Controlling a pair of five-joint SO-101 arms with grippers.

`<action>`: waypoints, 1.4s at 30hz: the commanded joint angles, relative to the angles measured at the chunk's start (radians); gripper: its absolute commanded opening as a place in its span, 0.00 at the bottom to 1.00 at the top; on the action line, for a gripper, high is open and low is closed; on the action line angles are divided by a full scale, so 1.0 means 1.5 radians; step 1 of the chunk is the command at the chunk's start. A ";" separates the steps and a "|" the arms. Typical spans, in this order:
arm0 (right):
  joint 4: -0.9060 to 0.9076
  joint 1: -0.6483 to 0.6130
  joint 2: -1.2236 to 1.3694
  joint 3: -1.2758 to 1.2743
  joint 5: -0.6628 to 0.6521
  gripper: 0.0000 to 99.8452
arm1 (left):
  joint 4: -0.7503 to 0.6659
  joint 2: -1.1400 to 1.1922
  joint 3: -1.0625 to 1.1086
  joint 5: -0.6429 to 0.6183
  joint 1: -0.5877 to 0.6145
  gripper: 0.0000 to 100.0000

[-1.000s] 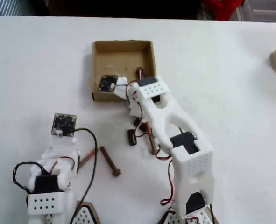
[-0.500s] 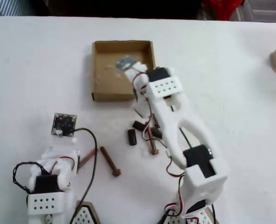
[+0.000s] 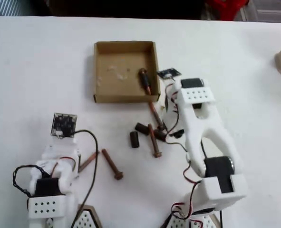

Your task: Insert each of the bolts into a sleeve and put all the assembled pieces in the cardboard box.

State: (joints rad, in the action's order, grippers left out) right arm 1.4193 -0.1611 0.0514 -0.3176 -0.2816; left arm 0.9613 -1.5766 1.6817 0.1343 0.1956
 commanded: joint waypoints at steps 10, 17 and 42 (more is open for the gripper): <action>-0.012 0.127 -0.227 -0.206 -0.012 0.02 | 0.059 -0.002 -0.088 0.001 0.007 0.03; -0.051 0.175 -0.351 -0.324 -0.080 0.02 | 0.063 -0.001 -0.124 0.001 0.004 0.03; -0.170 0.259 -0.401 -0.451 -0.082 0.02 | 0.302 0.403 -0.525 0.007 -0.055 0.03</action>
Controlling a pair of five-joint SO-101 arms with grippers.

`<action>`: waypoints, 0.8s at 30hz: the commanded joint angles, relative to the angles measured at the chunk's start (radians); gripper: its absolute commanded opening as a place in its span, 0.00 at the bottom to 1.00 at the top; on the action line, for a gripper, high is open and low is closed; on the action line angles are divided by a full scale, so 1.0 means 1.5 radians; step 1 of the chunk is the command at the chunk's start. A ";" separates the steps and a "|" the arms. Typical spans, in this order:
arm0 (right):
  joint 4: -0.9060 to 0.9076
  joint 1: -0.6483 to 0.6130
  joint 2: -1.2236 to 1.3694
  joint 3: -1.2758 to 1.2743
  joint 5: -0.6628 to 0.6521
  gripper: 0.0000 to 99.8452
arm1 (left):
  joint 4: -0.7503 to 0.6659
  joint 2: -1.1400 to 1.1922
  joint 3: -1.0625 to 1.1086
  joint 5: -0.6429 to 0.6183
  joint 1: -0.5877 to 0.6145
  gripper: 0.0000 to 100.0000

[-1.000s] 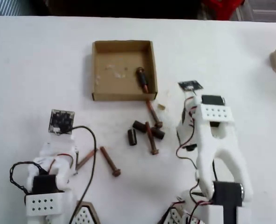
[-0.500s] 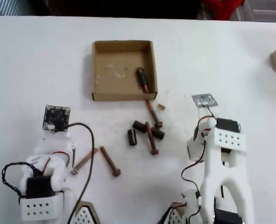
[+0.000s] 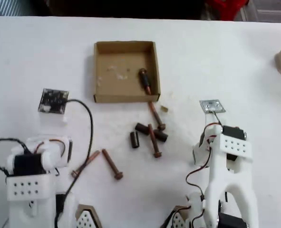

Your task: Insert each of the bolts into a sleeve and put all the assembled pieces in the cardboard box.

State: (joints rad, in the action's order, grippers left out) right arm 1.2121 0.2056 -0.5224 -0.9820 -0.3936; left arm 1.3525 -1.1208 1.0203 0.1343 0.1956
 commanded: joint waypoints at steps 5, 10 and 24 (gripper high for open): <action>-0.071 0.049 -0.019 -0.040 -0.007 0.02 | 0.056 0.160 -0.086 0.007 -0.197 0.03; -0.071 0.094 -0.019 -0.054 -0.061 0.02 | 0.045 0.229 -0.064 0.007 -0.335 0.03; -0.094 0.122 -0.019 -0.074 -0.078 0.02 | -0.012 0.495 -0.070 0.050 -0.639 0.02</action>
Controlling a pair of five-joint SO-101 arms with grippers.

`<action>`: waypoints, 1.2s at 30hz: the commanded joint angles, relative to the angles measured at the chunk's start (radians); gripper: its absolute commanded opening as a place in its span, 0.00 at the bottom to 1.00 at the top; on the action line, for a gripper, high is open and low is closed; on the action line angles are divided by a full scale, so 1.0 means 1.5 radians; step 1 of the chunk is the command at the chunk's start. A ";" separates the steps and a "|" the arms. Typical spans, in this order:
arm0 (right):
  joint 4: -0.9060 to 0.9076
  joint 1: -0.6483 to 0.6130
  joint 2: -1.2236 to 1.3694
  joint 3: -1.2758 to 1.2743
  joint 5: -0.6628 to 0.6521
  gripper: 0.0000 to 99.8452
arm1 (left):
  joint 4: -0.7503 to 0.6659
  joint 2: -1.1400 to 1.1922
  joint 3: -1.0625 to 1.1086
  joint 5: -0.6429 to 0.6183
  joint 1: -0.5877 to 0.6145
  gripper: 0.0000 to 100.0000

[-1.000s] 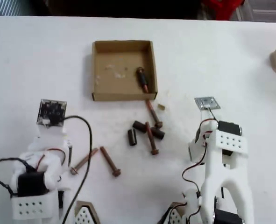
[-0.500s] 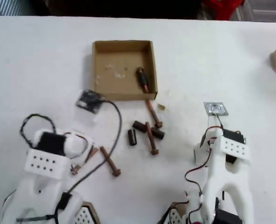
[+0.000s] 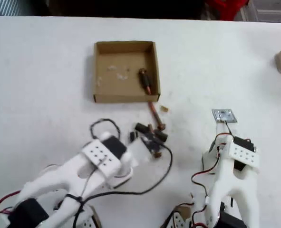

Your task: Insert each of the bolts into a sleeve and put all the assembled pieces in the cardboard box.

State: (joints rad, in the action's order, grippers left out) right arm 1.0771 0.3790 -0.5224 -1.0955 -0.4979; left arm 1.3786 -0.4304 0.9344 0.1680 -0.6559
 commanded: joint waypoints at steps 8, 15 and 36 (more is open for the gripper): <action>-0.005 0.007 -0.019 0.002 -0.008 0.02 | -0.125 0.146 -0.010 0.010 -0.074 0.02; -0.016 0.007 -0.019 0.000 -0.008 0.02 | -0.238 0.228 -0.028 -0.066 -0.074 0.02; -0.021 0.007 -0.019 -0.002 -0.008 0.02 | -0.494 -0.047 0.055 -0.178 0.093 0.03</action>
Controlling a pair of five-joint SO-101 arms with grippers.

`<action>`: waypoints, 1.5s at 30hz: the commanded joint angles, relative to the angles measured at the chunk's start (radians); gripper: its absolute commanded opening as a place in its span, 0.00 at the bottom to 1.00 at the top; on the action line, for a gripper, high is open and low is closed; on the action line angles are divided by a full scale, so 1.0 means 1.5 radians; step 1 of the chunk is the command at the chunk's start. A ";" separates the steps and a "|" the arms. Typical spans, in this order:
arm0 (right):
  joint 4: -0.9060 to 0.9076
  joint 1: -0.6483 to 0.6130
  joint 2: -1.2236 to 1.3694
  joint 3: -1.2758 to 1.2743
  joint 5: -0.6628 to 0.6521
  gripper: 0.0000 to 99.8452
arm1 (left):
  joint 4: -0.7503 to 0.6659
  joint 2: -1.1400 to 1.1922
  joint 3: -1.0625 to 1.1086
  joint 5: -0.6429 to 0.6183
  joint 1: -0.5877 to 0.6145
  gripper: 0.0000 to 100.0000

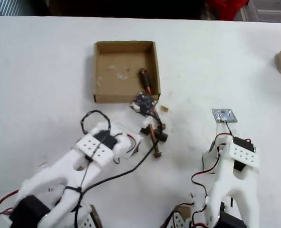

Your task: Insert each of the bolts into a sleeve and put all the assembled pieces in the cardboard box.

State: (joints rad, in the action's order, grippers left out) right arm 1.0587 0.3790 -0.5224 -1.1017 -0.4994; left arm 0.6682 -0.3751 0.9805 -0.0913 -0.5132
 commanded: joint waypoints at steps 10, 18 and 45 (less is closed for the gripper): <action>-0.011 0.005 -0.019 -0.003 -0.008 0.02 | 0.151 -0.219 0.026 0.214 -0.002 0.14; -0.011 0.005 -0.019 -0.003 -0.008 0.02 | 0.221 -0.211 0.000 0.315 -0.005 0.16; -0.012 0.004 -0.022 -0.011 -0.046 0.02 | 0.177 0.051 -0.071 0.636 -0.039 0.16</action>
State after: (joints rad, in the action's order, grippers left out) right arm 1.0480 0.3790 -0.5286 -1.1247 -0.5562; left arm 0.9567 -0.2969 0.8792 0.8508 -0.5224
